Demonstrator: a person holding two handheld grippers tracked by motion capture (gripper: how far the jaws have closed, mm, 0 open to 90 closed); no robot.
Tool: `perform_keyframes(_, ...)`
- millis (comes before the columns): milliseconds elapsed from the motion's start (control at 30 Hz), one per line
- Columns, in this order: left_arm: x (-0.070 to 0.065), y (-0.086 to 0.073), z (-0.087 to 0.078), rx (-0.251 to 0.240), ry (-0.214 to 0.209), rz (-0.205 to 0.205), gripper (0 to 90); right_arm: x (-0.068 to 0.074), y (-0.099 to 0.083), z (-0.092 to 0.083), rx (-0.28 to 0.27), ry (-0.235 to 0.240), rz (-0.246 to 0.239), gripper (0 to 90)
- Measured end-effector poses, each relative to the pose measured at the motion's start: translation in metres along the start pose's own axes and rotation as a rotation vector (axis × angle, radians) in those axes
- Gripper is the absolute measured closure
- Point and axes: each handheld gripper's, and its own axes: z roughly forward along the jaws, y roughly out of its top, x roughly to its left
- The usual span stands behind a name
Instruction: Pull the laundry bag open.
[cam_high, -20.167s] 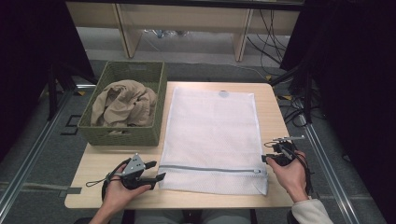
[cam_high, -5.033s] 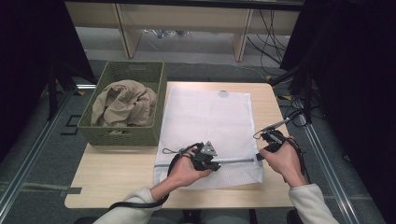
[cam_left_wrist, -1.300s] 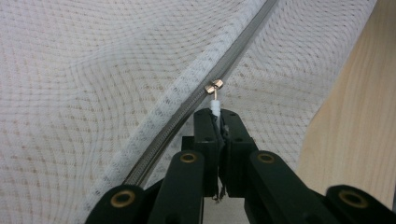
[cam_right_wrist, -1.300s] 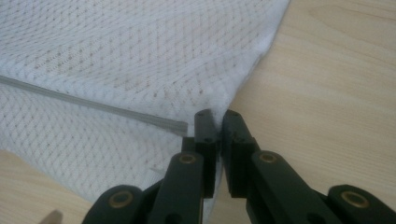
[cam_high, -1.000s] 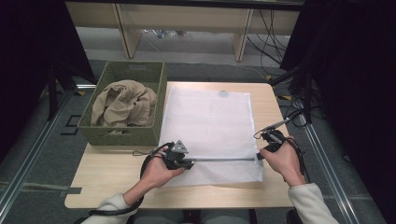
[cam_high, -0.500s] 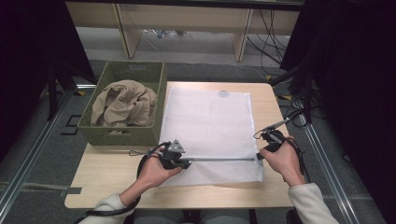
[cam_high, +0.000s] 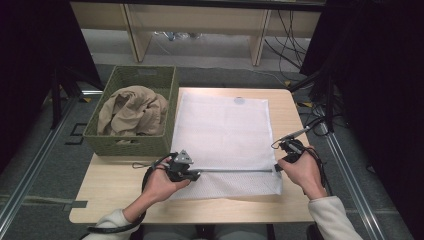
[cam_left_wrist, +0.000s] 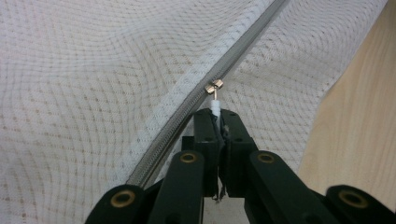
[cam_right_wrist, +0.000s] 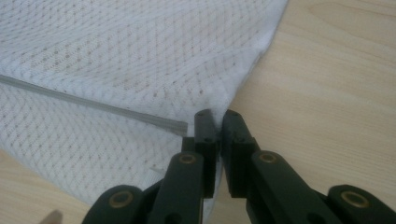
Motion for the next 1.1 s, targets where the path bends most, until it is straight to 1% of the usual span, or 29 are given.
perform_keyframes(33, 0.0, -0.001, 0.0, 0.005, -0.01, -0.012, 86.7, 0.0, 0.0, 0.0, 0.0, -0.002, 0.002, 86.6)
perform_keyframes(67, 0.002, -0.001, -0.002, 0.009, 0.007, 0.002, 86.7, 0.0, 0.0, 0.0, -0.001, 0.0, 0.002, 86.6)
perform_keyframes(100, 0.003, -0.001, -0.002, 0.009, 0.006, 0.01, 86.6, 0.0, 0.0, 0.0, 0.0, 0.002, 0.0, 86.6)
perform_keyframes(133, 0.002, -0.002, -0.002, 0.009, 0.009, -0.006, 86.7, 0.002, 0.0, 0.0, -0.005, -0.002, 0.011, 86.6)
perform_keyframes(167, 0.003, -0.002, -0.002, 0.006, 0.006, -0.002, 86.7, 0.003, 0.0, -0.001, 0.012, -0.002, 0.03, 86.6)
perform_keyframes(200, 0.004, -0.003, -0.003, 0.009, 0.006, 0.0, 86.7, 0.003, 0.0, -0.001, 0.01, 0.0, 0.031, 86.6)
perform_keyframes(233, 0.004, -0.004, -0.004, 0.01, 0.003, -0.008, 86.7, 0.003, 0.0, -0.001, 0.011, -0.001, 0.03, 86.6)
perform_keyframes(267, 0.005, -0.004, -0.004, 0.011, 0.009, -0.008, 86.6, 0.0, 0.0, 0.0, -0.001, -0.002, 0.0, 86.6)
perform_keyframes(300, 0.005, -0.004, -0.005, 0.008, 0.011, -0.007, 86.7, -0.004, 0.0, 0.002, -0.032, -0.004, -0.048, 86.5)
perform_keyframes(333, 0.005, -0.005, -0.005, 0.008, 0.013, -0.013, 86.6, -0.003, 0.0, 0.002, -0.03, -0.005, -0.045, 86.6)
perform_keyframes(367, 0.005, -0.005, -0.005, 0.002, 0.005, -0.022, 86.7, -0.003, 0.0, 0.002, -0.03, -0.006, -0.046, 86.6)
perform_keyframes(400, 0.006, -0.006, -0.006, 0.008, 0.013, -0.008, 86.6, -0.003, 0.0, 0.002, -0.03, -0.006, -0.045, 86.6)
perform_keyframes(433, 0.007, -0.006, -0.006, 0.008, 0.01, -0.01, 86.6, -0.004, 0.0, 0.002, -0.03, -0.005, -0.045, 86.6)
perform_keyframes(467, 0.007, -0.007, -0.006, 0.012, 0.013, -0.023, 86.6, -0.004, 0.0, 0.002, -0.031, -0.005, -0.044, 86.6)
perform_keyframes(500, 0.007, -0.007, -0.007, 0.015, 0.008, -0.014, 86.7, -0.004, 0.0, 0.002, -0.031, -0.006, -0.044, 86.6)
perform_keyframes(567, 0.008, -0.008, -0.008, 0.017, 0.012, -0.008, 86.7, -0.004, 0.0, 0.002, -0.031, -0.003, -0.043, 86.6)
perform_keyframes(600, 0.008, -0.009, -0.008, 0.022, 0.018, -0.01, 86.7, -0.004, 0.0, 0.002, -0.031, -0.003, -0.043, 86.6)
perform_keyframes(633, 0.008, -0.009, -0.008, 0.012, 0.018, -0.016, 86.6, -0.004, 0.0, 0.002, -0.03, -0.005, -0.044, 86.5)
perform_keyframes(667, 0.008, -0.01, -0.008, 0.009, 0.013, -0.03, 86.7, -0.004, 0.0, 0.002, -0.032, -0.008, -0.045, 86.6)
perform_keyframes(733, 0.009, -0.01, -0.009, 0.013, 0.018, -0.022, 86.7, -0.004, 0.0, 0.002, -0.033, -0.004, -0.044, 86.6)
perform_keyframes(800, 0.01, -0.012, -0.01, 0.01, 0.018, -0.03, 86.7, -0.004, 0.0, 0.002, -0.032, -0.006, -0.044, 86.6)
perform_keyframes(833, 0.011, -0.012, -0.011, 0.015, 0.023, -0.021, 86.7, -0.001, 0.0, 0.0, -0.001, -0.004, 0.006, 86.5)
perform_keyframes(867, 0.011, -0.013, -0.011, 0.013, 0.024, -0.035, 86.7, -0.001, 0.0, 0.0, -0.003, -0.006, 0.006, 86.6)
perform_keyframes(967, 0.014, -0.016, -0.014, 0.013, 0.027, -0.03, 86.7, -0.001, 0.0, 0.0, -0.002, -0.006, 0.006, 86.5)
perform_keyframes(1067, 0.015, -0.019, -0.017, 0.013, 0.029, -0.057, 86.7, -0.001, 0.0, 0.0, 0.0, -0.006, 0.006, 86.5)
perform_keyframes(1100, 0.017, -0.02, -0.017, 0.013, 0.033, -0.049, 86.7, -0.002, 0.001, 0.001, 0.001, -0.007, 0.002, 86.6)
